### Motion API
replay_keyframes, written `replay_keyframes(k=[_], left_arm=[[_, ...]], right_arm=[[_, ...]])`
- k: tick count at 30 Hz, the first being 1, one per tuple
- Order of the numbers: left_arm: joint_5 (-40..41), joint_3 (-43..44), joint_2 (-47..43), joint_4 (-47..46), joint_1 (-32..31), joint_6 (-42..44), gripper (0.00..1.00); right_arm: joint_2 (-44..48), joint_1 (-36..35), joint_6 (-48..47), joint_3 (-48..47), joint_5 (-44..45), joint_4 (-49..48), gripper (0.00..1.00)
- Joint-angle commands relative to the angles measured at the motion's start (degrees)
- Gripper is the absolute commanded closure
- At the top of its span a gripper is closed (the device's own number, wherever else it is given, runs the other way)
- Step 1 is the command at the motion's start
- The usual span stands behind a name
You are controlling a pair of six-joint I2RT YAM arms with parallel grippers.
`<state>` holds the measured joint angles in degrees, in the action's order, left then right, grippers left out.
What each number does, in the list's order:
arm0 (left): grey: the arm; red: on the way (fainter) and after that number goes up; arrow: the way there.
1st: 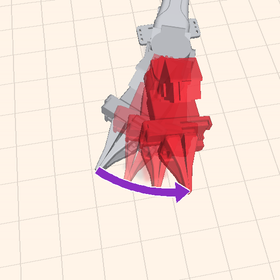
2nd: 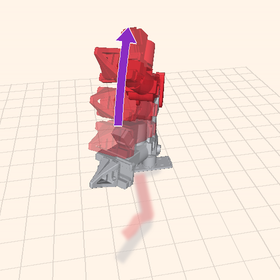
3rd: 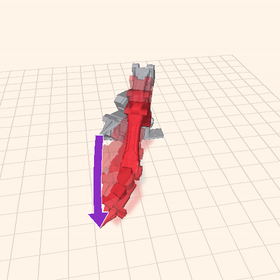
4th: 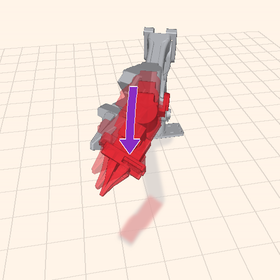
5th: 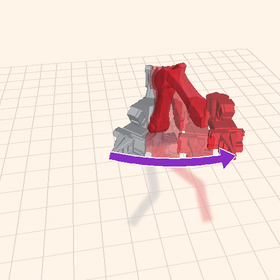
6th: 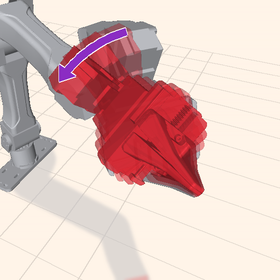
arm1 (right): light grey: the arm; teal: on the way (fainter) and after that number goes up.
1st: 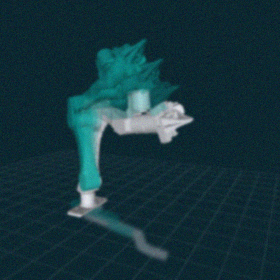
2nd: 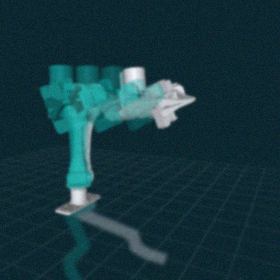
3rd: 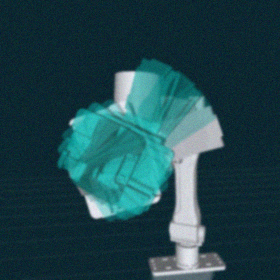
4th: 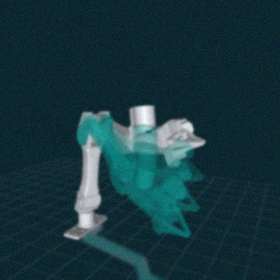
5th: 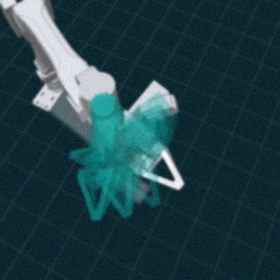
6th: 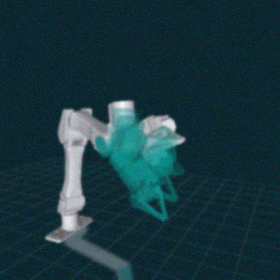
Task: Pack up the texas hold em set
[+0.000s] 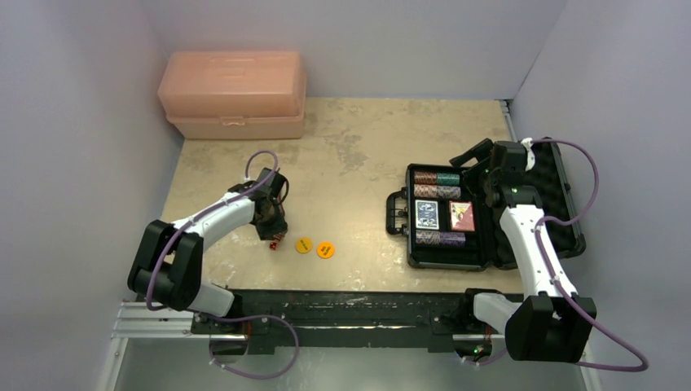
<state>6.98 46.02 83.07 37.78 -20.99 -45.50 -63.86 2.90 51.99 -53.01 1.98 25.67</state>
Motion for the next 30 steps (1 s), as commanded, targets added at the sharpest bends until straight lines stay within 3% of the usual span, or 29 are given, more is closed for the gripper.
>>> replay_keyframes(k=[1, 17, 30], left_arm=[[-0.99, 1.09, 0.8, -1.39, 0.34, -0.55, 0.69], [0.64, 4.05, 3.48, -0.17, -2.09, 0.32, 0.71], [1.94, 4.66, 4.48, 0.0, -2.47, 1.99, 0.64]], right_arm=[[0.18, -0.35, -1.1, -1.22, -0.09, -1.32, 0.09], [0.05, -0.35, -1.36, -1.17, -0.13, -1.22, 0.09], [0.05, -0.34, -1.36, -1.12, -0.13, -1.31, 0.09]])
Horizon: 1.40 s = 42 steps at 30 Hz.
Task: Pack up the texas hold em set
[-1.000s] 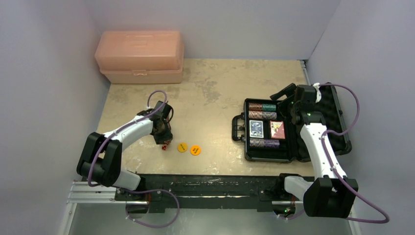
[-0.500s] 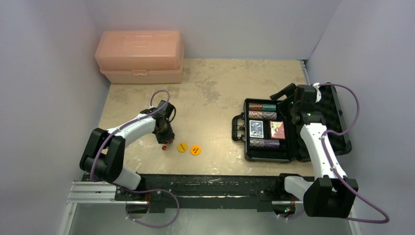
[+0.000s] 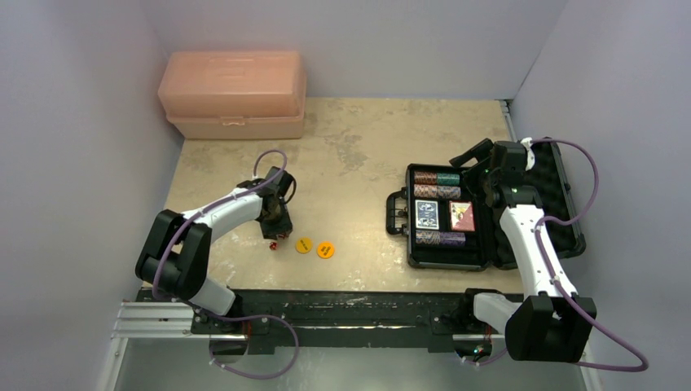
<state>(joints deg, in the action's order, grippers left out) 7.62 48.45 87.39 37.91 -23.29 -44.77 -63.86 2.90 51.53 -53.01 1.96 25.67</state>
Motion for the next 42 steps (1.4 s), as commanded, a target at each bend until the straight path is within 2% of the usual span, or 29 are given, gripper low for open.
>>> replay_keyframes(k=[1, 9, 14, 18, 23, 32, 42], left_arm=[[1.39, 2.22, 0.06, -0.2, -0.18, 1.39, 0.64], [2.14, 2.59, 0.02, 0.07, -0.26, 2.31, 0.69], [1.34, 2.46, 0.1, -0.33, -0.35, 2.41, 0.79], [0.89, 2.68, -0.34, -0.19, -1.02, 2.41, 0.9], [3.18, 5.07, -2.52, 2.94, -3.42, 2.62, 1.0], [5.08, 12.15, -4.5, 6.77, -8.54, 3.74, 1.0], [-0.37, 18.36, -2.8, 3.52, -11.25, 6.43, 1.0]], right_arm=[[0.01, -0.35, -0.9, -1.13, -0.06, -1.22, 0.09], [0.05, -0.35, -0.9, -1.04, -0.04, -1.31, 0.09], [0.13, -0.35, -0.97, -1.04, -0.04, -1.23, 0.09], [0.3, -0.3, -0.99, -1.12, -0.08, -1.12, 0.08], [0.55, -0.35, -1.08, -1.17, -0.06, -0.85, 0.09], [1.26, -0.35, -1.25, -1.85, -0.26, -0.03, 0.09], [2.95, -0.35, -1.12, -2.01, -0.2, 0.66, 0.09]])
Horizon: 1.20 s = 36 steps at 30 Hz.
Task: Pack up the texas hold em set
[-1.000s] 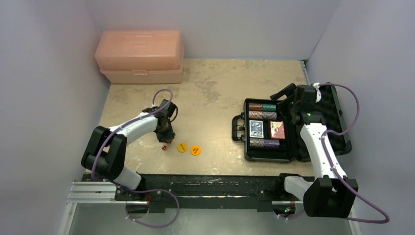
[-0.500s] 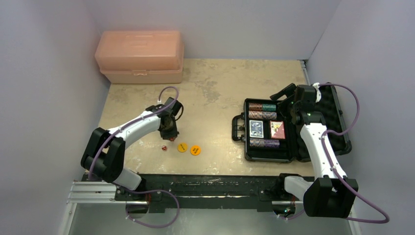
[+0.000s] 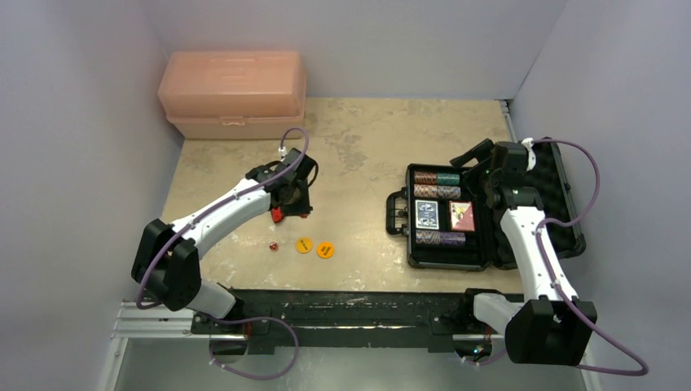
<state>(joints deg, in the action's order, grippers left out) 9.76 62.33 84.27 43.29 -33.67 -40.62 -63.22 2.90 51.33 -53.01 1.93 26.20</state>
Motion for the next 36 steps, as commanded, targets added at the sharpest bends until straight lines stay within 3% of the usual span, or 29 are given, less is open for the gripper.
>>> replay_keyframes(k=[1, 17, 27, 36], left_arm=[[-3.21, 5.47, 0.81, -2.01, -1.05, 2.46, 1.0], [-11.23, 24.52, 14.82, -3.04, -7.05, 2.64, 1.0], [-16.79, 38.18, 26.33, -3.75, -10.36, -0.52, 1.0], [-22.17, 50.07, 35.7, -5.82, -13.23, -5.84, 1.0]], right_arm=[[2.51, -0.35, -0.89, -2.07, -0.11, 0.35, 0.09], [7.57, -0.33, -0.71, -5.58, 4.43, 5.63, 0.09], [10.21, -0.34, -0.79, -13.33, 7.87, 10.75, 0.08], [12.94, -0.35, -0.49, -14.45, 9.14, 13.9, 0.08]])
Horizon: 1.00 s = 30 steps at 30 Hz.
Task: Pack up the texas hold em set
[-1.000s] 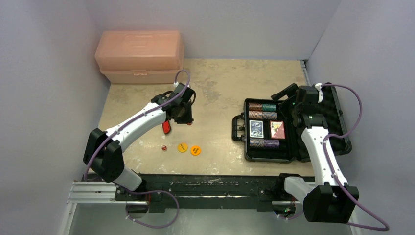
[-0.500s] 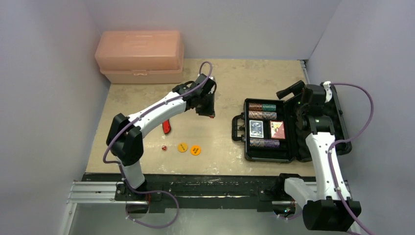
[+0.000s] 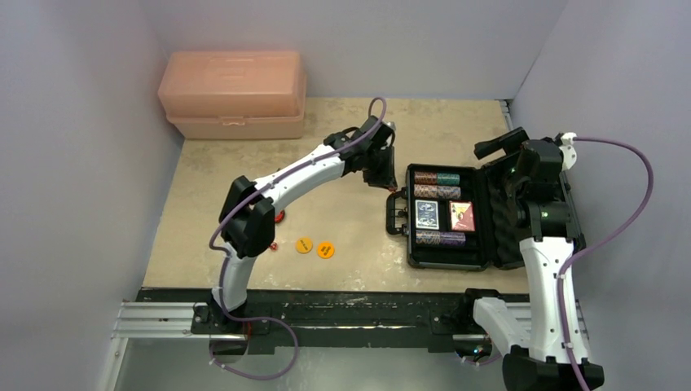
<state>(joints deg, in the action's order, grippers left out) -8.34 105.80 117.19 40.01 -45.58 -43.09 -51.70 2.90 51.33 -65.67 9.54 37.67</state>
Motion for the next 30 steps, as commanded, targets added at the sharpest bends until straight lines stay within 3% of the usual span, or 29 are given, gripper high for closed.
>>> replay_keyframes(k=[1, 9, 16, 30], left_arm=[[-4.64, 8.08, 3.87, -2.53, -1.49, -3.75, 1.0], [-7.17, 15.36, 10.58, -6.52, -3.74, -7.97, 1.0], [-7.94, 16.48, 15.09, -14.7, -5.6, -13.92, 1.0], [-2.98, 21.94, 23.58, -21.94, -8.04, -17.79, 1.0]], right_arm=[[1.77, -0.35, -0.45, -1.83, 1.53, 2.6, 0.08], [2.9, -0.5, -0.44, -2.53, 1.86, 3.53, 0.08], [3.69, -0.85, -0.44, -1.97, 1.9, 3.55, 0.08], [4.77, -1.63, -1.22, -0.66, 2.77, 3.09, 0.08]])
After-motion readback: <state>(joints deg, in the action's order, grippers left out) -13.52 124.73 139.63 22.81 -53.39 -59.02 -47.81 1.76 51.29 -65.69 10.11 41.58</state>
